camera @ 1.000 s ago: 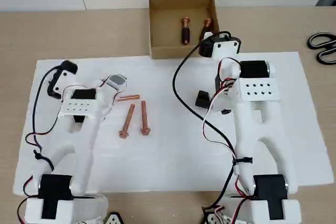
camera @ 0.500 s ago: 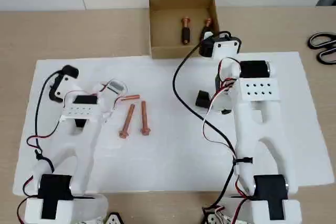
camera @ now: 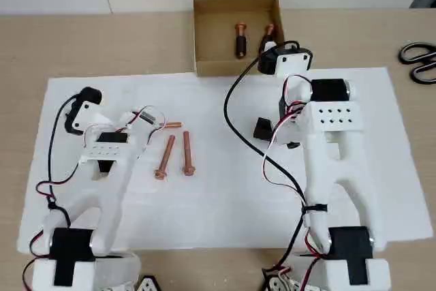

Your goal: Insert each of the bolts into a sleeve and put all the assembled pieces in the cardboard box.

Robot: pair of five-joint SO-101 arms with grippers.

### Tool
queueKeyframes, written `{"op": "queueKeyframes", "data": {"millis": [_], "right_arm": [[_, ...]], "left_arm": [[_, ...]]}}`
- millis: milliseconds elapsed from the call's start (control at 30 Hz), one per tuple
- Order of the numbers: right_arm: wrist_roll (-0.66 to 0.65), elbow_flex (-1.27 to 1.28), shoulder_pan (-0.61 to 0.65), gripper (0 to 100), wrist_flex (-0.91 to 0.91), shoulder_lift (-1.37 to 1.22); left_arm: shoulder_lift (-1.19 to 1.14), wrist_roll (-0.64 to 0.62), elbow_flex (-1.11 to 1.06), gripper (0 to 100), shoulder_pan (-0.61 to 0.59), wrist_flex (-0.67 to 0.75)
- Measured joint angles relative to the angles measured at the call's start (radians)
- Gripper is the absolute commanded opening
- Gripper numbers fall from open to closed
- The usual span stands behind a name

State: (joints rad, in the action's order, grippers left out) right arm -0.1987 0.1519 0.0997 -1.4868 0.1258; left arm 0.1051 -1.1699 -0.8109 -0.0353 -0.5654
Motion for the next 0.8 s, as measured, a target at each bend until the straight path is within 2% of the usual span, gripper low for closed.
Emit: {"op": "queueKeyframes", "data": {"millis": [133,333,600,700,800], "right_arm": [[0.0,0.0,0.0,0.4,0.0,0.0],[0.0,0.0,0.006,0.4,0.0,0.0],[0.0,0.0,0.006,0.4,0.0,0.0],[0.0,0.0,0.006,0.4,0.0,0.0],[0.0,0.0,0.006,0.4,0.0,0.0]], "left_arm": [[0.0,0.0,0.0,10,0.009,0.0],[0.0,0.0,0.0,1,0.052,0.031],[0.0,0.0,0.0,1,0.055,0.098],[0.0,0.0,0.0,5,0.055,0.098],[0.0,0.0,0.0,15,0.055,0.098]]}}
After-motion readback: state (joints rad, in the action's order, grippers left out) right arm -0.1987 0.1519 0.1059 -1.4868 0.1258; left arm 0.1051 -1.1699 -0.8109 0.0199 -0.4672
